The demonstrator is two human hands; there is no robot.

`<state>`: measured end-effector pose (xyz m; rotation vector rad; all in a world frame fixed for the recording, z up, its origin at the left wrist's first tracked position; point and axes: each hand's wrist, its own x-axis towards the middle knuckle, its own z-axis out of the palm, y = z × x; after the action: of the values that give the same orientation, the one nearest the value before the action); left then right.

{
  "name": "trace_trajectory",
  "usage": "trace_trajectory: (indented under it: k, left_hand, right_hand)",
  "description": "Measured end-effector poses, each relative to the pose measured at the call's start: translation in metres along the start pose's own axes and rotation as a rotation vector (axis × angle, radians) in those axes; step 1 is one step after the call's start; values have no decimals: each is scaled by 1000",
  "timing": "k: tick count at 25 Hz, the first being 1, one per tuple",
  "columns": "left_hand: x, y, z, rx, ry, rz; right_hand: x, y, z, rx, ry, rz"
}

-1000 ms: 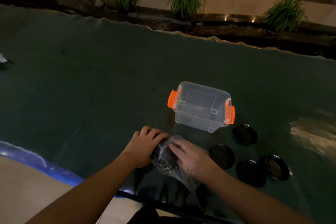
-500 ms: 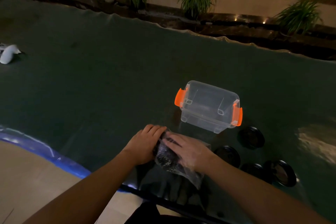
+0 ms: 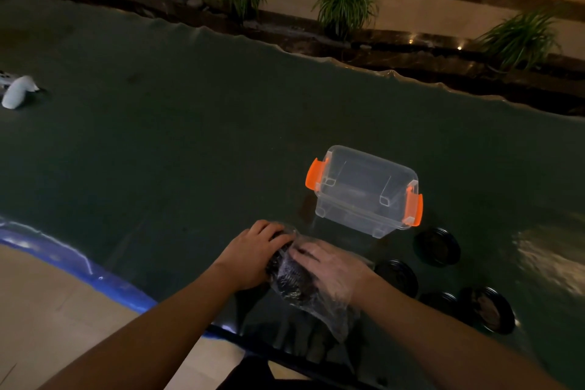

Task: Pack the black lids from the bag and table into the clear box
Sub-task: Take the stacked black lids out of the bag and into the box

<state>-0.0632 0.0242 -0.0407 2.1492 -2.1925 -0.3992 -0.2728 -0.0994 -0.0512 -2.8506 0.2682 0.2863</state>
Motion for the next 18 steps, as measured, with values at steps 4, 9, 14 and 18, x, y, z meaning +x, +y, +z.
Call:
trace_trajectory:
  k: [4,9,14,18]
  left_hand:
    - [1,-5,-1,-6,-4,5]
    - [2,-5,-6,-35,-3,-1]
    - [5,-2,-8,-101,-47,-23]
    - [10,1,-9,-152,-17,-27]
  right_hand:
    - [-7,1,4,-12,-30,-10]
    - [-6,-3,4,71,-8,-7]
    - [-8,2,1,77,-27,-14]
    - [-3,7,-19,49,-46,-10]
